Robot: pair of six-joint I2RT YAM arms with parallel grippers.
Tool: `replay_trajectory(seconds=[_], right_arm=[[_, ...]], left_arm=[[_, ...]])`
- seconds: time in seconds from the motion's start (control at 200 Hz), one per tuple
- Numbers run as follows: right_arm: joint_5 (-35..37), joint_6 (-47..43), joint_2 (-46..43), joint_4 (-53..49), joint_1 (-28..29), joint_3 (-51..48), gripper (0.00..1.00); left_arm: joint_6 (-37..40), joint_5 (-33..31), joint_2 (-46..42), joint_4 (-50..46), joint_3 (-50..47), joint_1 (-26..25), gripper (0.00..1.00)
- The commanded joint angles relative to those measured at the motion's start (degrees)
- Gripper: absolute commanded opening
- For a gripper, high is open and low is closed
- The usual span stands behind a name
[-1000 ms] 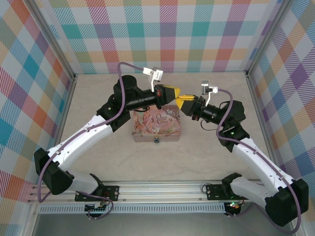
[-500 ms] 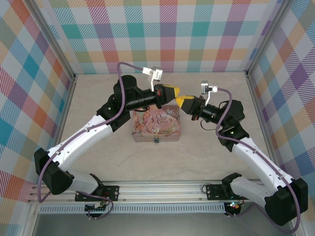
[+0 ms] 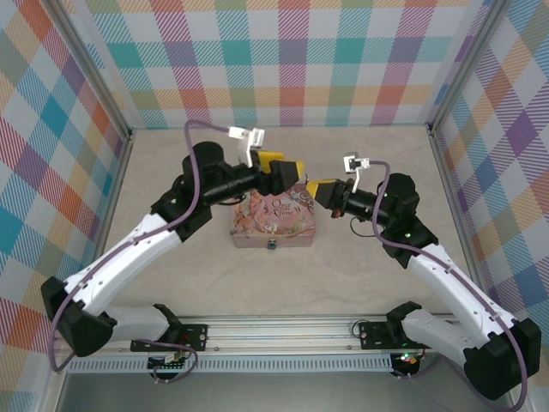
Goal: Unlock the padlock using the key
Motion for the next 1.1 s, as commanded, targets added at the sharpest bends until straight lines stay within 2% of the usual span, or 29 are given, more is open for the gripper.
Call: replay_trajectory(seconds=[0.0, 0.15, 0.31, 0.43, 0.735, 0.925, 1.1], right_arm=[[4.39, -6.01, 0.64, -12.42, 0.15, 0.63, 0.03], [6.20, -6.18, 2.56, -12.17, 0.17, -2.95, 0.03], [5.09, -4.81, 6.68, -8.57, 0.19, -5.05, 0.03], [4.05, -3.44, 9.96, -5.90, 0.17, -5.46, 0.03], [4.29, -2.20, 12.83, -4.90, 0.22, -5.49, 0.03], [4.11, -2.00, 12.48, -5.66, 0.22, -5.63, 0.03], [4.37, -2.28, 12.83, -7.22, 0.22, -5.29, 0.03]], left_arm=[[1.07, -7.32, -4.76, -9.44, -5.04, 0.85, 0.92], [-1.49, -8.99, -10.75, -12.24, -18.17, 0.85, 0.91], [-9.14, -5.52, -13.86, -0.47, -34.72, 0.76, 0.87], [-12.16, -4.96, -12.23, 8.53, -42.54, 0.76, 0.87], [-10.78, -5.03, -1.25, 17.84, -44.22, 1.44, 0.94], [-9.67, -3.90, 5.67, 24.92, -43.21, 4.84, 0.96], [-6.10, -1.64, 10.23, 26.16, -39.91, 7.88, 0.96]])
